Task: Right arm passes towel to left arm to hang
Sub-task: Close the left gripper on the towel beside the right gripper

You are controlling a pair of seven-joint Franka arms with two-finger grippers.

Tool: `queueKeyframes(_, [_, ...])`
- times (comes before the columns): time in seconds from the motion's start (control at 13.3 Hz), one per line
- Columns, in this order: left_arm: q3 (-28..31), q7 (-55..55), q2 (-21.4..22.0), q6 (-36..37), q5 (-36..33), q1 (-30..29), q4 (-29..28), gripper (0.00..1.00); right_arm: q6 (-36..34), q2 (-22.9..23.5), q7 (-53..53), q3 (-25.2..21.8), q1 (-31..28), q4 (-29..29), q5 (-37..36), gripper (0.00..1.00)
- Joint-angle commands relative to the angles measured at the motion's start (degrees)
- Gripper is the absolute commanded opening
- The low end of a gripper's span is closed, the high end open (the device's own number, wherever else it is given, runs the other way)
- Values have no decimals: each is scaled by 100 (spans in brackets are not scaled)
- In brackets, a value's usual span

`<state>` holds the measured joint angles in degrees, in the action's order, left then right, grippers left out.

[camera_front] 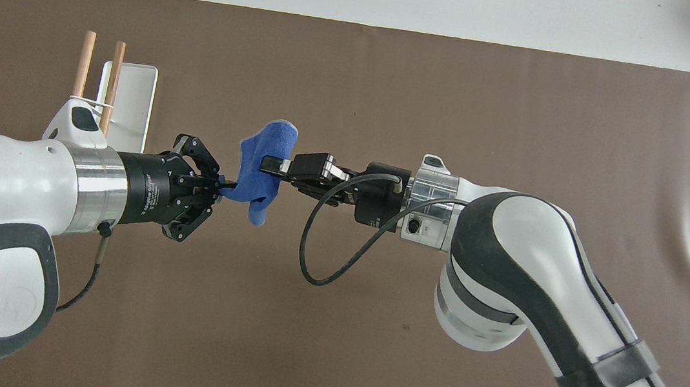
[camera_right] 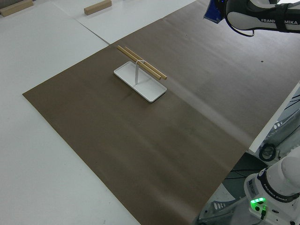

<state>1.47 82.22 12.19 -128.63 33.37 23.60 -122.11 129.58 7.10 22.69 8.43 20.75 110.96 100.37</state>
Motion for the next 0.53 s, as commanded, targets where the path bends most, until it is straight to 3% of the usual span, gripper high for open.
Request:
queueKeyframes(0.0, [81,-4,108,-49,91,92,-112,0,102,-174,209,10,-36,180,115,0])
queueKeyframes(0.15, [81,-153,73,-57,47,101,-85,0,111,-174,148,10,-45,171,115,0])
queueKeyframes(0.23, [81,-215,73,-57,47,101,-76,0,329,-157,148,10,-45,163,97,13])
queueKeyframes(0.3, [81,-207,64,-66,47,101,-42,0,609,-113,148,10,-1,119,-172,71])
queueKeyframes(0.38, [81,-189,38,-57,38,101,-15,0,917,-95,148,19,17,101,-689,100])
queueKeyframes(0.45, [81,-198,37,-57,38,101,-15,0,1050,-77,139,19,17,101,-1172,100])
